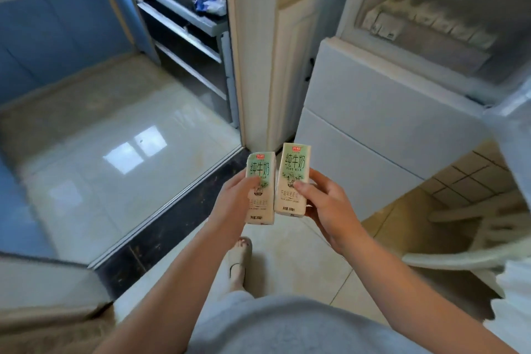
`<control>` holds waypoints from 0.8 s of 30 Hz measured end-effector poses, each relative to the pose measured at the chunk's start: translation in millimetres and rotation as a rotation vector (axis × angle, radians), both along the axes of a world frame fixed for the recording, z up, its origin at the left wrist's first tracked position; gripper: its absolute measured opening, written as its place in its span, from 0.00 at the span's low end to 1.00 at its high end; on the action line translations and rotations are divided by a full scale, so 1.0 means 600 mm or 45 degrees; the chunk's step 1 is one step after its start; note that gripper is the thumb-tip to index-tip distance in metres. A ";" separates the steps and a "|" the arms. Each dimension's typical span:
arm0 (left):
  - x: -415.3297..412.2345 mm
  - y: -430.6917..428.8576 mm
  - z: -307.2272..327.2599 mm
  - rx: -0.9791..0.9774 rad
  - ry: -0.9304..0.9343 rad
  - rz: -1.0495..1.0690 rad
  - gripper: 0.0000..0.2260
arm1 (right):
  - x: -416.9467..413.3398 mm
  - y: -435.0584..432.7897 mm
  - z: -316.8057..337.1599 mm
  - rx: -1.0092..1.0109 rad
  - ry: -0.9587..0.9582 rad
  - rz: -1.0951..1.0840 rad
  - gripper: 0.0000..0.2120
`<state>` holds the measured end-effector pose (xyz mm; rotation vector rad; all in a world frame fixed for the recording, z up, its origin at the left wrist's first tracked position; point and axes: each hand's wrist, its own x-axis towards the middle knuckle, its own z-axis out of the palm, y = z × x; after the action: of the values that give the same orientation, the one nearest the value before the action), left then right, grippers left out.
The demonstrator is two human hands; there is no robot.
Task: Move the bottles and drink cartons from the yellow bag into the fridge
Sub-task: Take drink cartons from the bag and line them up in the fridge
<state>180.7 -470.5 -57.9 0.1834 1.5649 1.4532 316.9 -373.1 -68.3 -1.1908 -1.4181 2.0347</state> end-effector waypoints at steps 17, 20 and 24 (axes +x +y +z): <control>-0.143 0.439 0.123 0.376 0.336 -0.874 0.17 | -0.108 0.278 0.103 0.476 0.020 -0.773 0.17; -0.129 0.515 0.156 0.459 0.395 -0.935 0.15 | -0.097 0.342 0.136 0.538 0.031 -0.859 0.17; -0.105 0.613 0.203 0.579 0.454 -0.956 0.15 | -0.074 0.432 0.186 0.663 0.027 -0.903 0.17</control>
<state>117.8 -102.7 64.1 1.2154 1.1901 1.1634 272.7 -113.6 43.3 -1.1935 -1.1725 1.1108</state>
